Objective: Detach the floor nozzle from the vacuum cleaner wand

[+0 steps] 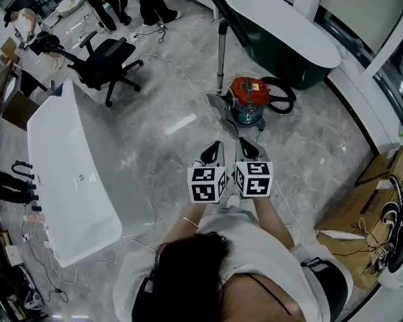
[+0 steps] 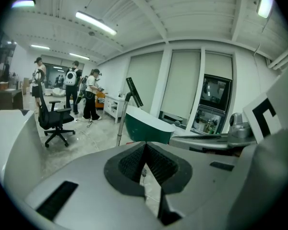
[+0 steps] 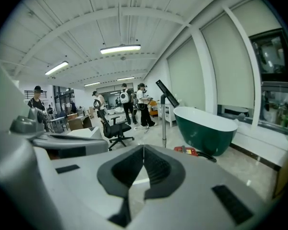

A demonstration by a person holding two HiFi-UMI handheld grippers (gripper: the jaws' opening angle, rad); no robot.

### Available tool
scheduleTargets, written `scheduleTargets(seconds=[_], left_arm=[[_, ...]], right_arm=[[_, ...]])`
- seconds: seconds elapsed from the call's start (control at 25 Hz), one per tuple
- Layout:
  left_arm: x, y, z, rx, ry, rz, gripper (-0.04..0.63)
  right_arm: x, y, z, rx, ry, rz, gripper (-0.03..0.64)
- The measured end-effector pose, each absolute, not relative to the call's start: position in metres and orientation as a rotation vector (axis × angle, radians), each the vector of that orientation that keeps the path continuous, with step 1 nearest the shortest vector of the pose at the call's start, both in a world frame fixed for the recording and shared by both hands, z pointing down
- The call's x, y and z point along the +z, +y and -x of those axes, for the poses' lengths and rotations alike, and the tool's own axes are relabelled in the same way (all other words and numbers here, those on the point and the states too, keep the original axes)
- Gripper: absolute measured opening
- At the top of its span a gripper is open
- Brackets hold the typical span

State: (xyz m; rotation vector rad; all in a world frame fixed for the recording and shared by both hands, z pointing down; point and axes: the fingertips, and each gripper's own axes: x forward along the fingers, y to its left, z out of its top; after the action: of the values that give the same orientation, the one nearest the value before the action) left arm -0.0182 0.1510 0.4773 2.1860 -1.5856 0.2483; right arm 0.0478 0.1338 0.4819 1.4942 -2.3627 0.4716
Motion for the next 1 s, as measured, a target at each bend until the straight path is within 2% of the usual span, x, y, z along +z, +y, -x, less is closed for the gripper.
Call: scheduleTargets(seconds=[0.64,1.0], left_arm=[[0.465,0.112,-0.033,0.208,-1.671,-2.175,0.003],[0.467,0.104,-0.038,0.221,-1.704,-2.170,0.003]], right_arm=[[0.479,0.095,-0.092,0.545,-2.426,-1.439,0.015],[0.482,0.088,-0.096,0.522,-2.436,-1.423,0.015]])
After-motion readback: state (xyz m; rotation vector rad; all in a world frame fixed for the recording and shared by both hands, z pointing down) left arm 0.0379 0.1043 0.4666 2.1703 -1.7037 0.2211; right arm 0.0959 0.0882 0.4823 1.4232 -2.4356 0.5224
